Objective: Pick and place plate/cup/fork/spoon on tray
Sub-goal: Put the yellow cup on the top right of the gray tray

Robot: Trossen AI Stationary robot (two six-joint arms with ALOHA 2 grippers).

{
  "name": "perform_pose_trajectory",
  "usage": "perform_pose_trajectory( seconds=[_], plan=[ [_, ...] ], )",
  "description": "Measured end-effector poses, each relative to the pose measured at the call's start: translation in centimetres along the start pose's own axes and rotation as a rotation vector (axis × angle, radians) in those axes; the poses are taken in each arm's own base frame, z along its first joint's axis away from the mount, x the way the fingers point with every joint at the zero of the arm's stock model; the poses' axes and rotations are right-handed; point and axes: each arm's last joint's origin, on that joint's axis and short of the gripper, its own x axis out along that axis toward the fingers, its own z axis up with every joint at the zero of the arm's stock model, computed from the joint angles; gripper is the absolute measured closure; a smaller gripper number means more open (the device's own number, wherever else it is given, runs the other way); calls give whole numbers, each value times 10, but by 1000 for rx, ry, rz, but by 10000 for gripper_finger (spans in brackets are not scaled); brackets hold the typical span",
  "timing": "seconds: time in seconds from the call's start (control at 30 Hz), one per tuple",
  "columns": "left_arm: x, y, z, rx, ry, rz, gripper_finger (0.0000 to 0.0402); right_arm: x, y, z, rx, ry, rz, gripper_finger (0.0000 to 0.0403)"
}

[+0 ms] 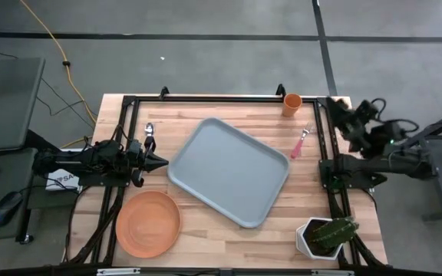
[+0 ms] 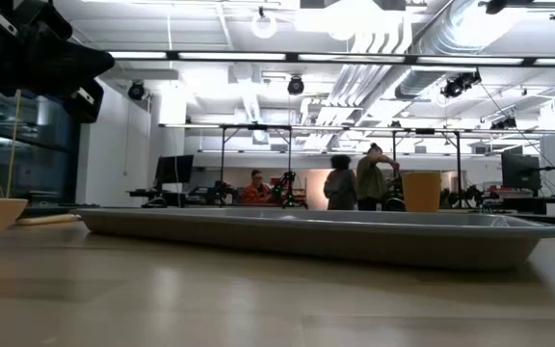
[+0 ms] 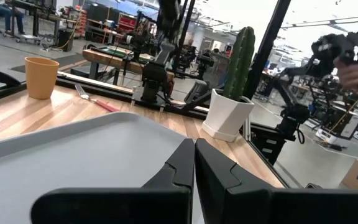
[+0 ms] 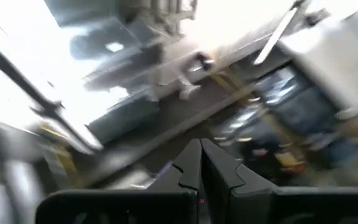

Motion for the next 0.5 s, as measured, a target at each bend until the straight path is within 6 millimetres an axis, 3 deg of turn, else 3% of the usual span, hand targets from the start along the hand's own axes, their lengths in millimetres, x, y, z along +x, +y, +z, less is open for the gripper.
perform_pose_trajectory(
  seconds=[0.2,0.37,0.5],
  plan=[
    [0,0,0,0,0,0,401,48,14,5,-243,286,-372,402],
    [0,0,0,0,0,0,401,68,15,-2,-321,451,-615,402],
    [0,0,0,0,0,0,401,78,19,-2,-373,527,-676,402]
  ],
)
